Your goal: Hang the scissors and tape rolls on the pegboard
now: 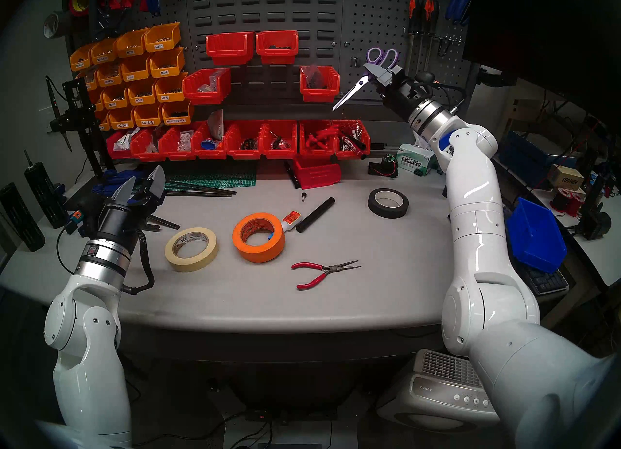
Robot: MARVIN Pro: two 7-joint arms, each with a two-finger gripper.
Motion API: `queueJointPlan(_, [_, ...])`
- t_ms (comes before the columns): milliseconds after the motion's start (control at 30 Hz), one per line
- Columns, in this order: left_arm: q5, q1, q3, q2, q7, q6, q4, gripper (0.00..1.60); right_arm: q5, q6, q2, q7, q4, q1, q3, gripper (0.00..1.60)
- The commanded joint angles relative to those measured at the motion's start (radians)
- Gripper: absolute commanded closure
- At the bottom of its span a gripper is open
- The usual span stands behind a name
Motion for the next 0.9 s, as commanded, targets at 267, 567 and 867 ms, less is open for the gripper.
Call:
queueJointPlan(267, [-0.013,-0.01,-0.015,0.001,0.003,-0.036,-0.028,0.0,-0.007,0.002,0.02,0.086,0.13,0.17,-0.055,1.6])
queueJointPlan(567, [-0.015,-0.011,-0.023,0.001,0.006,-0.039,-0.038,0.0,-0.01,-0.022,0.022,0.128,0.21,0.208,-0.083,1.6])
queueJointPlan(867, [-0.016,-0.015,-0.028,0.002,0.007,-0.04,-0.036,0.0,-0.016,-0.042,0.035,0.167,0.265,0.241,-0.103,1.6])
